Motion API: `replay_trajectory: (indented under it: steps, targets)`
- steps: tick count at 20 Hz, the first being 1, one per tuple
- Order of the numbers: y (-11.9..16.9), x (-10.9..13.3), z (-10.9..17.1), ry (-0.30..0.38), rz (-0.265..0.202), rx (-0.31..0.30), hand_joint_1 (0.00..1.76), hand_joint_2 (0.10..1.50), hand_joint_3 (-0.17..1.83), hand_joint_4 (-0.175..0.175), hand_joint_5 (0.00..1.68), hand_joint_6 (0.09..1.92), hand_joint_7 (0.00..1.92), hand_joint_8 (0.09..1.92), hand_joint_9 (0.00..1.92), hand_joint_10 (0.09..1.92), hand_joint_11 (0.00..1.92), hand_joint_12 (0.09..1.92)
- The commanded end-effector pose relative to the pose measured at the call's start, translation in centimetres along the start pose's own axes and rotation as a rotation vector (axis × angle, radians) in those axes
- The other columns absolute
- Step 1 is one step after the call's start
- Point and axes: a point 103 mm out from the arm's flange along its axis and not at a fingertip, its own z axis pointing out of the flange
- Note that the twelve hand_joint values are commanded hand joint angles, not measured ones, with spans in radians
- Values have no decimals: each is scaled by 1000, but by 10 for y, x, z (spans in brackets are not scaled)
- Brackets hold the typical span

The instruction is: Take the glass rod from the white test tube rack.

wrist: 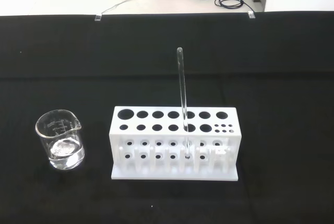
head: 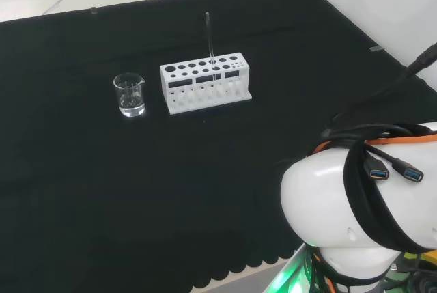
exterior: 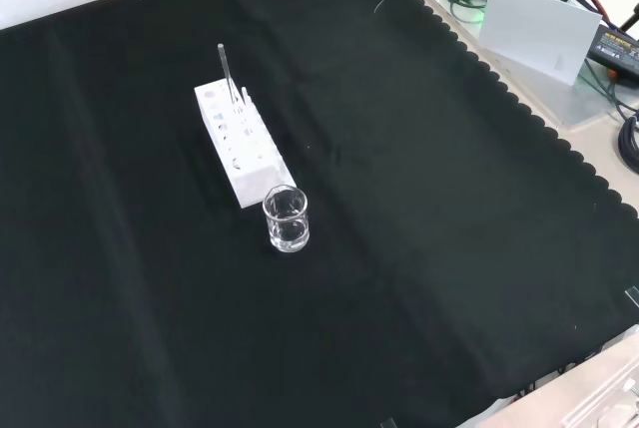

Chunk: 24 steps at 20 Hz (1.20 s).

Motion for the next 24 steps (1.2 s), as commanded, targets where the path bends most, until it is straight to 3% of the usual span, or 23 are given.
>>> replay_trajectory:
  steps: [1, 7, 24]
  targets:
    - [0, 0, 1, -12, -4, -8, 466, 893, 554, -114, 3, 87, 0, 243, 0, 504, 0, 766]
    - [0, -6, 3, -2, 0, -2, 452, 971, 412, -114, 16, 87, 0, 211, 0, 475, 0, 736]
    - [13, -12, 8, -11, -1, 21, 450, 1005, 358, -119, 42, 87, 0, 277, 0, 539, 0, 736]
